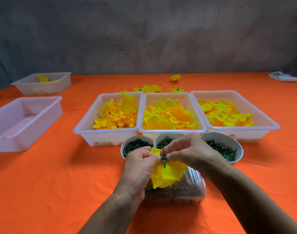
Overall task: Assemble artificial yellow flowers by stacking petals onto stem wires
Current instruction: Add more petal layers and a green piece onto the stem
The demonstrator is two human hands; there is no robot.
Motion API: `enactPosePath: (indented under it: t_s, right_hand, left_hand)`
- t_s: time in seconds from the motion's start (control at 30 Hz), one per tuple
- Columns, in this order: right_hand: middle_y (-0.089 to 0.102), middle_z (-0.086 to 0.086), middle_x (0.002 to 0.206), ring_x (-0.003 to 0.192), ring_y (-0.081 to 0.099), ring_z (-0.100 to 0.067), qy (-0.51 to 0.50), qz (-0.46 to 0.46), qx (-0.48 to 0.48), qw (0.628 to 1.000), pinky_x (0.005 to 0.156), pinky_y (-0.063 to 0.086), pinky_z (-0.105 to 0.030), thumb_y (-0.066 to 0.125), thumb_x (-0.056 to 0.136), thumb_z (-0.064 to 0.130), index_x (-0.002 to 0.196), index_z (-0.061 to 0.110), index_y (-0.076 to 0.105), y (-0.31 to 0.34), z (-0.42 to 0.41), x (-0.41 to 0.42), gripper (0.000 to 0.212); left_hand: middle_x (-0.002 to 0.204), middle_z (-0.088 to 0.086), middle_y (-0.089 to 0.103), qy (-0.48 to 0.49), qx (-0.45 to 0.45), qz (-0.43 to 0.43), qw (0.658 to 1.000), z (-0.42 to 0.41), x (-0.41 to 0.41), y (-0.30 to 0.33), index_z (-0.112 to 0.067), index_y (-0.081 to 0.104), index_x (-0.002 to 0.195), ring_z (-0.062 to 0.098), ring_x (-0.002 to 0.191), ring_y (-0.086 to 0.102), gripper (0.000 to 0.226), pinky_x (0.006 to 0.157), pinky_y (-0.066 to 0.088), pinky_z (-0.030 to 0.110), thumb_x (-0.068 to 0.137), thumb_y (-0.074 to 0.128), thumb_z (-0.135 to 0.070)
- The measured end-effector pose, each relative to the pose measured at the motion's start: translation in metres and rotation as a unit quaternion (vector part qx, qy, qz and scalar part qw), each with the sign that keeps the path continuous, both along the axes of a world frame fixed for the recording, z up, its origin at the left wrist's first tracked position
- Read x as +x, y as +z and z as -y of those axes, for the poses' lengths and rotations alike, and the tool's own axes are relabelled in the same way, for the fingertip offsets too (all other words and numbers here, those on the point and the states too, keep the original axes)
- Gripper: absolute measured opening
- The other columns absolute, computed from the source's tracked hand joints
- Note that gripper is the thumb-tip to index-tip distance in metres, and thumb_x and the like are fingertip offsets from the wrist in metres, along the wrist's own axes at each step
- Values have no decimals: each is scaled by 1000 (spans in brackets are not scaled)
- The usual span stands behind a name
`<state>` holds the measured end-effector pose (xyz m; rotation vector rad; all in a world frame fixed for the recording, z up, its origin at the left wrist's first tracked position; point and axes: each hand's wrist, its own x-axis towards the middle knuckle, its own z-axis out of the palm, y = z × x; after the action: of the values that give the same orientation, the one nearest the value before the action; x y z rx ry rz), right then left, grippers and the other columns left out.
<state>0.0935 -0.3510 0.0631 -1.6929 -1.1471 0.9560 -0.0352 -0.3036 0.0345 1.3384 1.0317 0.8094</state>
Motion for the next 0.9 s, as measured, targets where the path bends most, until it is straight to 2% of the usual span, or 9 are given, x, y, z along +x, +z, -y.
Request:
enactPosePath:
  t_s: [0.1, 0.23, 0.37, 0.47, 0.6, 0.77, 0.83, 0.9]
  right_hand:
    - [69, -6, 72, 70, 60, -15, -6, 29, -11, 999, 73, 48, -28, 67, 76, -6, 68, 19, 72, 0, -2, -1, 27]
    - [67, 0, 67, 66, 58, -9, -7, 46, -18, 999, 65, 45, -22, 68, 76, -4, 69, 19, 73, 0, -1, -1, 25]
    - [67, 4, 66, 66, 57, -8, -6, 108, -8, 994, 63, 44, -21, 68, 76, 0, 65, 25, 72, 0, -1, -2, 28]
    - [65, 9, 64, 64, 57, -4, 1, 153, 4, 988, 61, 43, -18, 69, 75, 4, 71, 24, 75, 0, -1, -2, 21]
    - [67, 10, 67, 67, 59, -2, 0, 187, 15, 982, 63, 46, -18, 70, 75, 7, 78, 21, 77, -2, -1, -2, 16]
    - [70, 3, 70, 67, 61, -7, 5, 103, 6, 995, 66, 50, -25, 71, 75, 3, 65, 29, 72, -3, 1, 2, 27]
    - [72, 1, 72, 70, 64, -10, 12, 57, -1, 998, 71, 52, -28, 73, 73, 2, 67, 26, 72, -3, 2, 5, 25]
    - [71, 3, 70, 69, 64, -11, 14, 34, 1, 999, 72, 51, -29, 74, 72, -1, 67, 25, 71, -3, 3, 5, 26]
  left_hand:
    - [122, 2, 59, 13, 5, -8, 1000, -1, 2, -2, -4, 58, 57, 11, 108, 54, 24, 73, 38, 20, 80, 61, 4]
    - [123, 2, 59, 16, 1, -12, 1000, 0, 2, -2, -2, 58, 59, 10, 102, 55, 22, 71, 38, 21, 80, 61, 4]
    - [126, 1, 57, 20, 59, -61, 996, 1, 0, 1, -2, 63, 60, 12, 115, 51, 19, 90, 38, 26, 79, 65, 1]
    - [129, 1, 54, 20, 84, -82, 993, 0, -1, 3, -6, 63, 59, 13, 120, 48, 21, 103, 36, 32, 79, 67, 0]
    - [129, -1, 54, 16, 98, -102, 990, 0, -1, 4, -10, 61, 55, 13, 120, 47, 26, 106, 35, 34, 80, 67, -2]
    - [121, 3, 58, 7, 61, -71, 996, 1, -3, 2, -9, 64, 57, 14, 113, 53, 23, 98, 39, 31, 79, 68, -2]
    - [114, 1, 59, -1, 45, -60, 997, 2, -5, 2, -6, 66, 60, 11, 105, 55, 20, 88, 39, 27, 80, 68, -3]
    - [114, 1, 59, -10, 51, -64, 997, 3, -7, 4, -6, 67, 63, 11, 107, 54, 18, 87, 37, 25, 80, 68, -4]
